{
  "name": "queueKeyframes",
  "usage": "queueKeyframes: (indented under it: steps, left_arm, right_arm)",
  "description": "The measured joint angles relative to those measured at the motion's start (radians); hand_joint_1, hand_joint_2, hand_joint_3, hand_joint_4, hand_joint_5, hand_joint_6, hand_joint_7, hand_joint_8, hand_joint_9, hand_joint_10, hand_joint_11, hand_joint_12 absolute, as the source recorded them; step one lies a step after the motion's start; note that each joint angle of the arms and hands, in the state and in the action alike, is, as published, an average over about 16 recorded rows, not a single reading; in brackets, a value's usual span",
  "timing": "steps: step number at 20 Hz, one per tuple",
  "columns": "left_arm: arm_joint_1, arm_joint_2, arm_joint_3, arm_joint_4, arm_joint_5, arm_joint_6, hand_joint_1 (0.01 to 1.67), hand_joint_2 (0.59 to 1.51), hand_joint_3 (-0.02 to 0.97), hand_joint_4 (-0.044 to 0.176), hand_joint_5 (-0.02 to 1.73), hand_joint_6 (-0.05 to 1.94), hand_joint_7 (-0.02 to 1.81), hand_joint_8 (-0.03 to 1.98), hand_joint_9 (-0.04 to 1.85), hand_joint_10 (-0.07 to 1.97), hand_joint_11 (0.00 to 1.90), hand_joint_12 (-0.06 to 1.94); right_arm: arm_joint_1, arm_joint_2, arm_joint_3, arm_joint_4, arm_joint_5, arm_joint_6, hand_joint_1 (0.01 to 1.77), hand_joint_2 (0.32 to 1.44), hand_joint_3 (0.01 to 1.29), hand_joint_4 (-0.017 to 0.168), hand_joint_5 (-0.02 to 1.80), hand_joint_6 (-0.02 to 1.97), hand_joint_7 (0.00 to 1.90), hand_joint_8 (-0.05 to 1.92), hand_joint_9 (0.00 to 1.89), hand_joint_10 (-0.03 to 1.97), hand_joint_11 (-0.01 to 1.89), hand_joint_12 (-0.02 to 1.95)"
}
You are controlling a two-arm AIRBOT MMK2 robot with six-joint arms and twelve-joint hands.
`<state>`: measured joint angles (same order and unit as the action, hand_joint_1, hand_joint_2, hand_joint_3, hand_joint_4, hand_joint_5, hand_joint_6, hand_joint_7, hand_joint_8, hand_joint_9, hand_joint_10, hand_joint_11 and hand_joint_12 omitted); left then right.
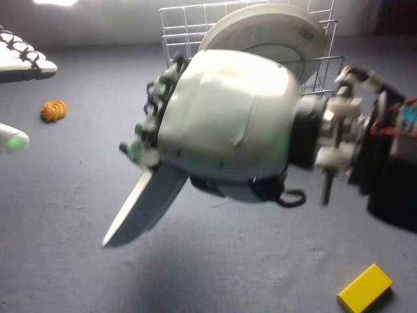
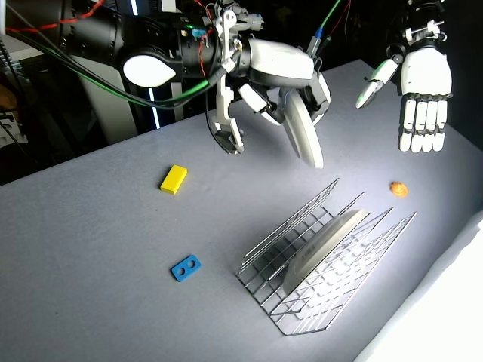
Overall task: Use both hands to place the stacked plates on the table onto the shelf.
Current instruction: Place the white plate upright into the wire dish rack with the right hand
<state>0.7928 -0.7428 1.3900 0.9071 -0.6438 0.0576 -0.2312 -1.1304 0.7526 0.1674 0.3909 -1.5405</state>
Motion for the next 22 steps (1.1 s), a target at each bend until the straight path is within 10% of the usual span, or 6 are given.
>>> queueKeyframes:
  steps: [10,22]
  left_arm:
    - [-0.008,0.001,0.025,0.085,-0.095,0.001,0.01,1.103,0.016,0.006,0.06,0.01,0.07,0.00,0.04,0.02,0.03,0.01]
    - [-0.026,0.002,0.041,0.234,-0.412,0.001,0.01,1.103,0.016,0.006,0.06,0.02,0.07,0.00,0.03,0.02,0.03,0.02]
  right_arm:
    - [0.174,0.124,-0.004,0.207,-0.097,0.180,1.33,1.01,0.01,0.000,0.87,1.06,1.01,0.93,0.90,1.22,0.76,1.31]
    - [0.260,0.149,0.100,0.355,-0.213,0.360,1.34,1.01,0.01,-0.004,0.88,1.03,1.02,0.90,0.93,1.19,0.77,1.29]
